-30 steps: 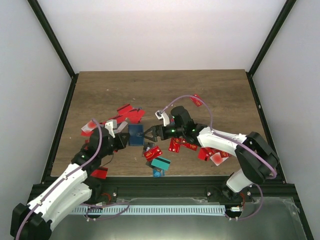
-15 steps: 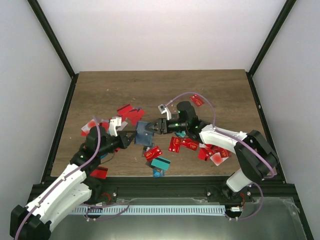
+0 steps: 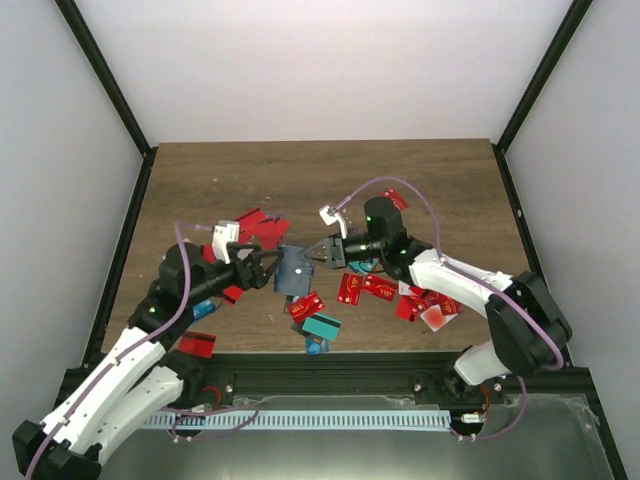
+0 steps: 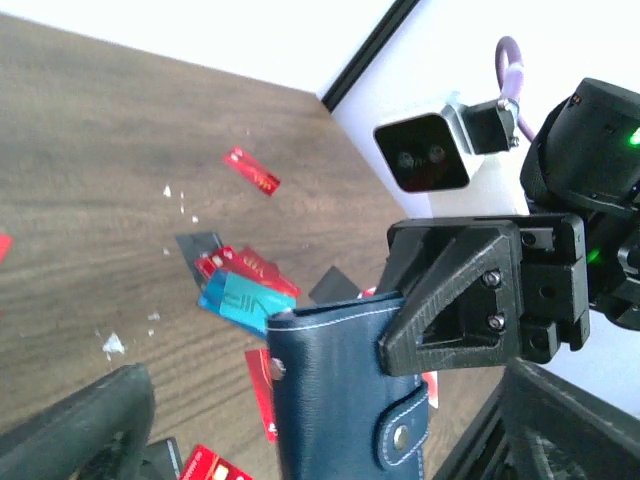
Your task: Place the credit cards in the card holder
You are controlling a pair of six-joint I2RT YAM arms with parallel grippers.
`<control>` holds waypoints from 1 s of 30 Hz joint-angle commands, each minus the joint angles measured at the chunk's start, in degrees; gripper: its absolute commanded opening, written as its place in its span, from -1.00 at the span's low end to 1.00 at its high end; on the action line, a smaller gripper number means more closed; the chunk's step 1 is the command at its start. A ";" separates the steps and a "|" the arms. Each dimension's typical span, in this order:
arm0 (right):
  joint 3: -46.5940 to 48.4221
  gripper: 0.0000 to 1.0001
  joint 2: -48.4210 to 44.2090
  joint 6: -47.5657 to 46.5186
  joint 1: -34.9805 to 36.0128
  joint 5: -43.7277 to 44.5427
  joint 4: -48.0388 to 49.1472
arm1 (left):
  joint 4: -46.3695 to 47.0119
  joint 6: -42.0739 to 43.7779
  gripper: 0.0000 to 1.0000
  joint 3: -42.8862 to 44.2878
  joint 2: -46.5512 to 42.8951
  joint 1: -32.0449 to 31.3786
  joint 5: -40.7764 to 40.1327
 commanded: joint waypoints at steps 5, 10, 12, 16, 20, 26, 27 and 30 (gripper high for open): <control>2.82 -0.99 -8.08 -11.20 -1.16 -5.88 -7.36 | 9.43 -4.26 1.00 -8.15 -12.61 0.12 -1.83; 3.47 -0.99 -9.84 -14.68 -1.20 -10.41 -9.85 | 9.93 -3.65 0.94 -6.70 -8.14 0.05 12.80; 4.44 -0.99 -9.98 -16.22 -1.20 -11.81 -11.63 | 14.64 -4.81 0.88 -8.79 -7.98 0.03 17.37; 6.11 -0.99 -10.21 -18.46 -1.18 -13.38 -14.78 | 21.45 -7.00 0.64 -11.39 -6.80 -0.18 23.06; 6.65 -0.99 -10.78 -18.77 -1.18 -13.21 -15.61 | 24.44 -8.11 0.31 -12.03 -6.39 -0.47 24.43; 7.08 -0.99 -10.52 -18.21 -1.07 -13.88 -15.42 | 28.26 -9.17 0.01 -13.17 -4.72 -1.14 25.10; 7.12 -0.99 -10.58 -18.16 -1.11 -13.93 -15.41 | 29.20 -9.21 -0.02 -13.32 -4.12 -1.42 25.06; 7.10 -0.99 -10.68 -18.19 -1.11 -14.02 -15.36 | 31.61 -10.71 -0.09 -13.40 -2.37 -2.58 24.65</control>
